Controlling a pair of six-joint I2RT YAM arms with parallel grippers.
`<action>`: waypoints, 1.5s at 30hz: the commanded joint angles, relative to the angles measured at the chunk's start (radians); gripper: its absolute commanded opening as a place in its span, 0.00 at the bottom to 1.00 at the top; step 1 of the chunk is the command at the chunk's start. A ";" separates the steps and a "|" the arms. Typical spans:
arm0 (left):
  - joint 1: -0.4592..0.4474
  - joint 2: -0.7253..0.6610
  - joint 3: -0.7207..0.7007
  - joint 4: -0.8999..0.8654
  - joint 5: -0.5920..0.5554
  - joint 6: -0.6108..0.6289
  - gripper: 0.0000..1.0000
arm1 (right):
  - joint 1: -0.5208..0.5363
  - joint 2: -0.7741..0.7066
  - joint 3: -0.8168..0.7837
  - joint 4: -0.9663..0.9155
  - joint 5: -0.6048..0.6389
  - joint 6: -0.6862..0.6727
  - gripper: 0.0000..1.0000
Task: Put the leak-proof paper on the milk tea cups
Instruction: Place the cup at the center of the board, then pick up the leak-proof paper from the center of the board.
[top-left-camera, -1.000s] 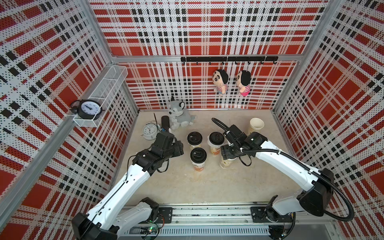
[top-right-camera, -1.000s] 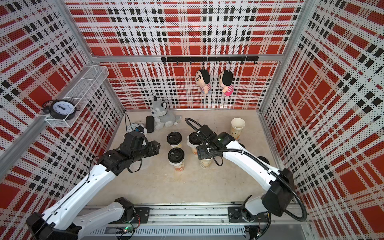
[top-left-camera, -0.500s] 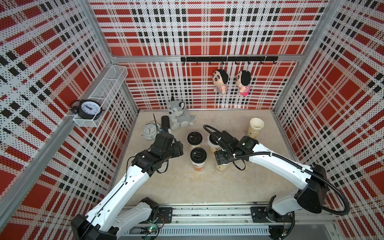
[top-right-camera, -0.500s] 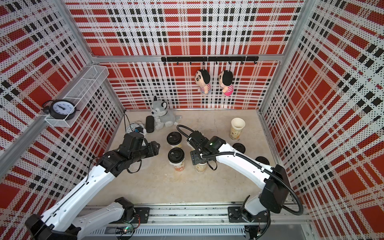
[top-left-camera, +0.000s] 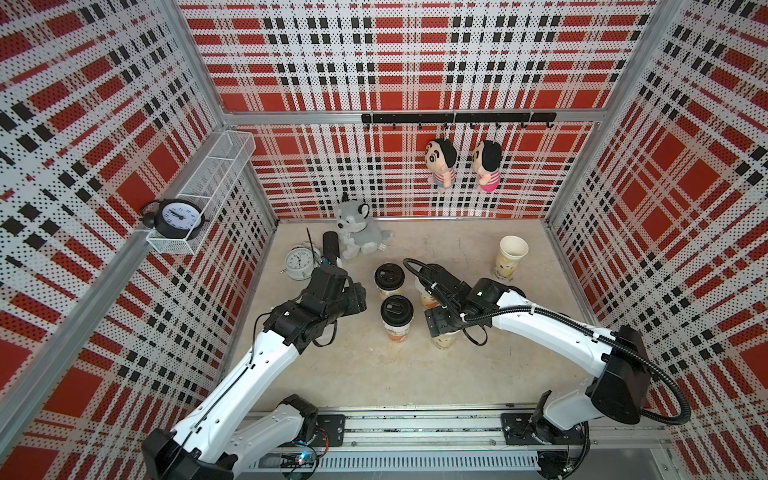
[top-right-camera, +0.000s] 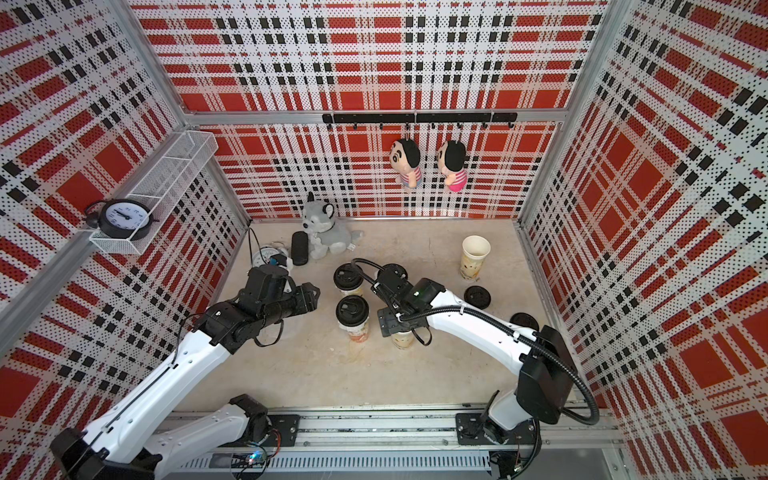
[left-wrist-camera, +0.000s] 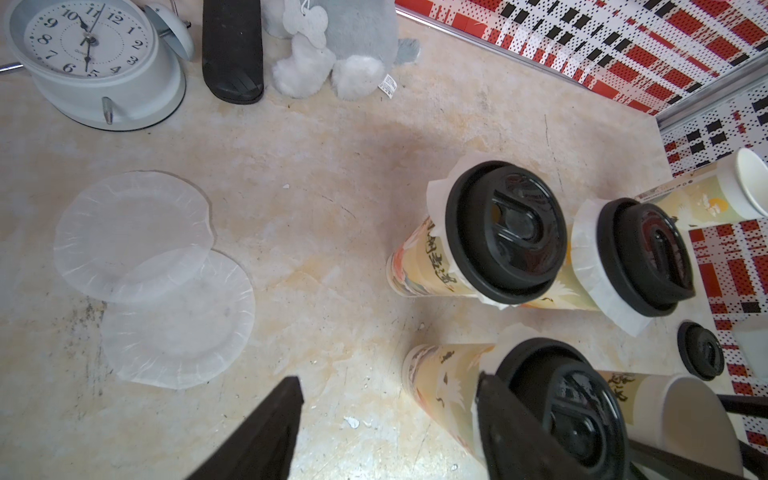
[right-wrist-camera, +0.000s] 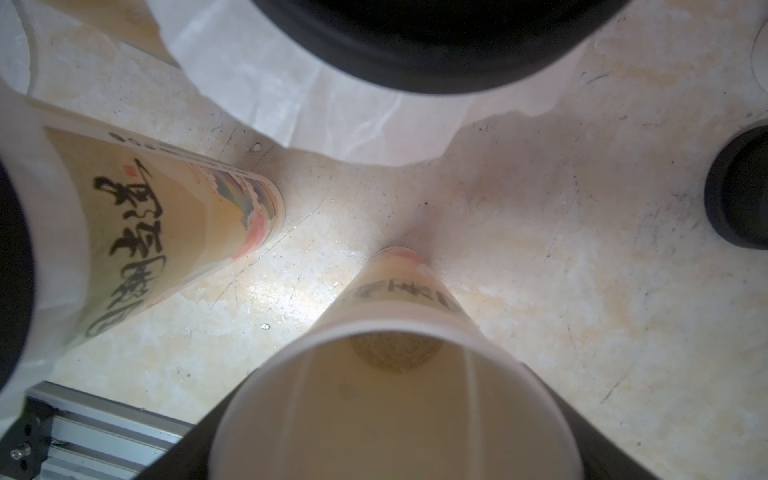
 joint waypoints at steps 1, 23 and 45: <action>0.009 -0.008 -0.006 -0.012 0.001 0.007 0.71 | 0.011 0.000 0.028 0.001 0.013 0.011 0.96; 0.602 0.120 -0.135 0.019 0.158 0.102 0.66 | -0.095 -0.040 0.335 -0.029 -0.015 -0.227 1.00; 0.749 0.502 -0.065 0.192 -0.051 0.082 0.57 | -0.296 -0.101 0.138 0.173 -0.243 -0.376 0.97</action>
